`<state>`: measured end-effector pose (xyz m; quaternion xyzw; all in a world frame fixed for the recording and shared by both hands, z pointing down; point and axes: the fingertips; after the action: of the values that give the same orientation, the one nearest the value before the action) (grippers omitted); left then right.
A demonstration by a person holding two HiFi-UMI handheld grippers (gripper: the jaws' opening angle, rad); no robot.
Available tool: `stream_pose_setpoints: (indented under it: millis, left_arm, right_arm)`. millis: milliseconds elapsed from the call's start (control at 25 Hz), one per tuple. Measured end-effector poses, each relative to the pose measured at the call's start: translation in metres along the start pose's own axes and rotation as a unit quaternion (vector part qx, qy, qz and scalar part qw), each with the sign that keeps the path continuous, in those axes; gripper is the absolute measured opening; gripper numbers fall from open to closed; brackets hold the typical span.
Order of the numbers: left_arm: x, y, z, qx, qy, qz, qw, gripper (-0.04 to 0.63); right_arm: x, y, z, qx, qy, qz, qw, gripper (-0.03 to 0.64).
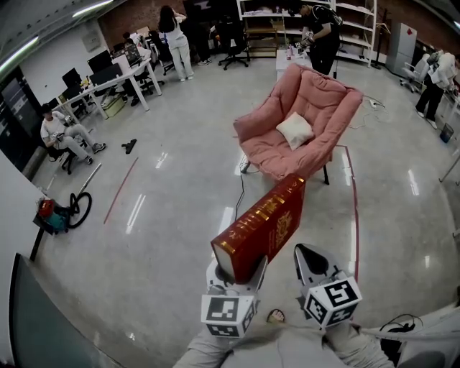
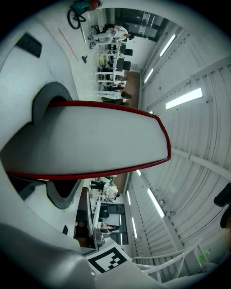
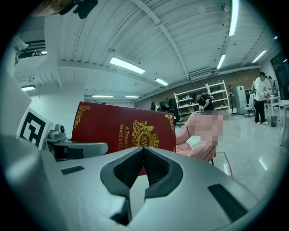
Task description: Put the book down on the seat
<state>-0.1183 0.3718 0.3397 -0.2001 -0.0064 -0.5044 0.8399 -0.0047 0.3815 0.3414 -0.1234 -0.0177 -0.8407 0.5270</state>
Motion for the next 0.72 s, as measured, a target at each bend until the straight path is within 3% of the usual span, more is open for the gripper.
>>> stream_pose_setpoints:
  millis: [320, 720]
  left_arm:
    - [0.017, 0.012, -0.002, -0.012, -0.002, -0.004, 0.9999, 0.339]
    - [0.051, 0.021, -0.001, 0.013, -0.011, 0.0, 0.9999, 0.339]
  right_arm:
    - [0.006, 0.014, -0.001, -0.001, -0.001, -0.013, 1.0, 0.005]
    - [0.021, 0.041, 0.002, 0.006, -0.009, -0.016, 1.0, 0.006]
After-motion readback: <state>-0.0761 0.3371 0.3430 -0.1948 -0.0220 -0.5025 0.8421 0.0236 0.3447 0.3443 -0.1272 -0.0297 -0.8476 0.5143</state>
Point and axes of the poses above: the fingertips, and each gripper's own axes: x forward along the fingers, y to its right, z out of its underside, and after that the axes turned 15 degrees about -x, right-handed
